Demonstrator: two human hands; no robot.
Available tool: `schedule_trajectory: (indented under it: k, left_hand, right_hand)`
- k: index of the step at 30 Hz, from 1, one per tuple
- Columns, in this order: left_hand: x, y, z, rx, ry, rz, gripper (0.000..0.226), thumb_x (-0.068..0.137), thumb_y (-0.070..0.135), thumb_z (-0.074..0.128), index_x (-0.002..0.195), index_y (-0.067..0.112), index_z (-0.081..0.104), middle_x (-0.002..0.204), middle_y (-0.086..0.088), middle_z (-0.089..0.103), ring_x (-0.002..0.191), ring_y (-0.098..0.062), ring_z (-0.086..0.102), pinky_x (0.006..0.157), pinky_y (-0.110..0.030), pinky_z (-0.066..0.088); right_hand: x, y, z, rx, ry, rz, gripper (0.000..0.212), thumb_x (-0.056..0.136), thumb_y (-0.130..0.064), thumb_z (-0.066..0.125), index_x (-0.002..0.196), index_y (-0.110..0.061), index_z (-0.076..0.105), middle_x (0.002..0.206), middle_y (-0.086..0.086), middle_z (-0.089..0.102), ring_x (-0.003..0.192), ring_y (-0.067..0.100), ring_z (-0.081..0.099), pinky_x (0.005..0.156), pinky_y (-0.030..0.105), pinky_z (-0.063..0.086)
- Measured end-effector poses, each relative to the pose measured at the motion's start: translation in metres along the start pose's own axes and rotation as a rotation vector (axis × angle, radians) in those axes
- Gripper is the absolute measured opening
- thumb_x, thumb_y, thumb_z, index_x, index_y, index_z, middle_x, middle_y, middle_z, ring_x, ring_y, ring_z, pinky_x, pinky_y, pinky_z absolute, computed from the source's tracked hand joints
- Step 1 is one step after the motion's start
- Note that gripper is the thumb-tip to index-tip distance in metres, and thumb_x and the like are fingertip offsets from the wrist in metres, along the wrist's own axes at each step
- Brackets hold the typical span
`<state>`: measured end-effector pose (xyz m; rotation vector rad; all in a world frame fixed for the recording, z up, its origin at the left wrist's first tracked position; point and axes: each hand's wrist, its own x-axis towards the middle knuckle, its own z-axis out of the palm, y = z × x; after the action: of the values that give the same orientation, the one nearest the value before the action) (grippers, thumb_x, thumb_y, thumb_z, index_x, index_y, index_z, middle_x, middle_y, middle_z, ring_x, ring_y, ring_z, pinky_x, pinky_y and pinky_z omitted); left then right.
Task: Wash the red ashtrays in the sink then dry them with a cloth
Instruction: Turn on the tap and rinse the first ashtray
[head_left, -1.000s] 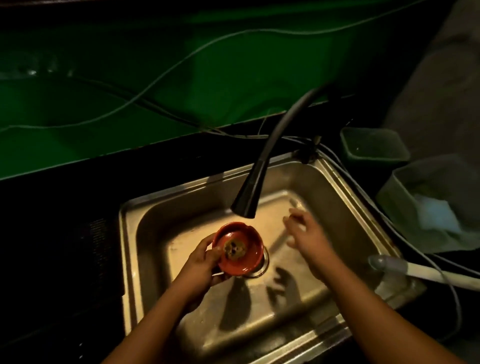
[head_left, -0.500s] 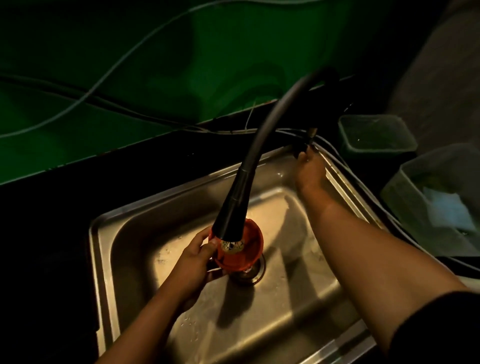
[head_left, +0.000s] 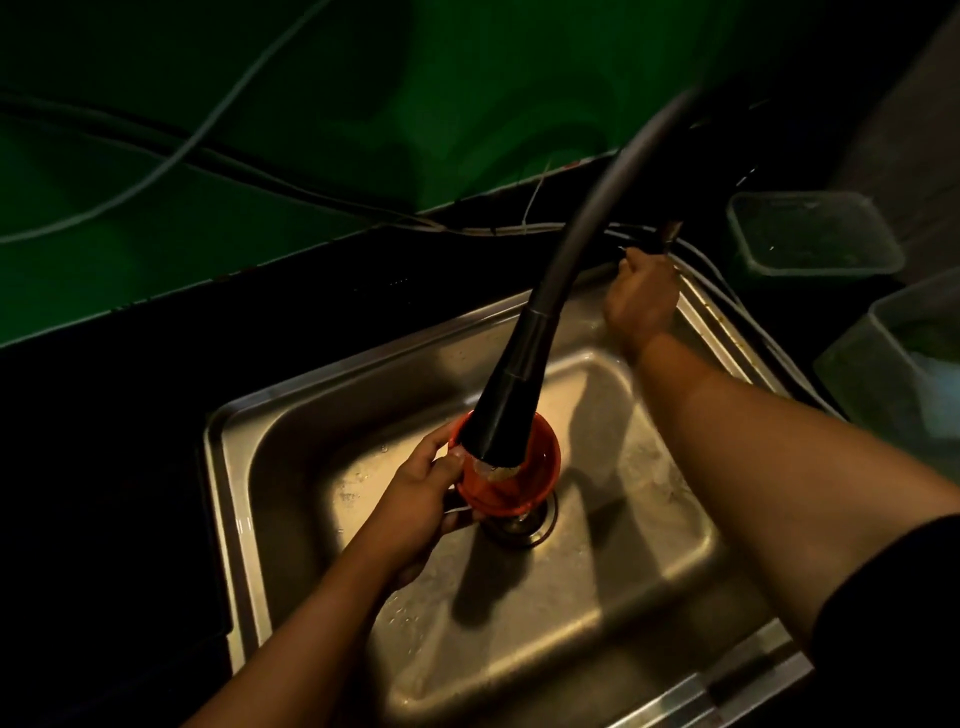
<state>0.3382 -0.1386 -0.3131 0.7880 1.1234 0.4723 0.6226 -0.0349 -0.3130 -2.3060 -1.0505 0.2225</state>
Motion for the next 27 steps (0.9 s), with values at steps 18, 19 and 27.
schedule_trajectory:
  k: [18,19,27]
  left_hand:
    - [-0.052,-0.055,-0.031,0.092,0.077,-0.147,0.024,0.100,0.034,0.041,0.114,0.037,0.060,0.113,-0.003,0.064,0.098,-0.028,0.063,0.080,-0.044,0.055]
    - [-0.056,-0.058,-0.033,0.084,0.072,-0.153,0.026,0.099,0.036,0.041,0.119,0.036,0.058,0.116,-0.002,0.061,0.101,-0.029,0.062,0.078,-0.042,0.056]
    - [-0.068,-0.071,-0.055,0.006,0.206,-0.129,0.033,0.101,0.040,0.034,0.132,0.038,0.044,0.121,-0.005,0.059,0.103,-0.028,0.061,0.084,-0.041,0.052]
  right_hand:
    - [-0.275,0.015,-0.020,0.945,-0.952,0.656,0.028,0.099,-0.029,0.047,0.125,-0.024,0.057,0.121,0.005,0.065,0.106,0.021,0.063,0.085,0.042,0.055]
    - [-0.277,0.017,-0.019,0.934,-0.922,0.663,0.028,0.100,-0.027,0.046,0.125,-0.023,0.057,0.120,0.006,0.065,0.104,0.021,0.064,0.084,0.043,0.055]
    - [-0.281,0.007,0.011,1.042,-0.905,0.786,0.022,0.100,-0.025,0.045,0.117,-0.031,0.057,0.120,0.002,0.059,0.102,0.023,0.059,0.083,0.050,0.055]
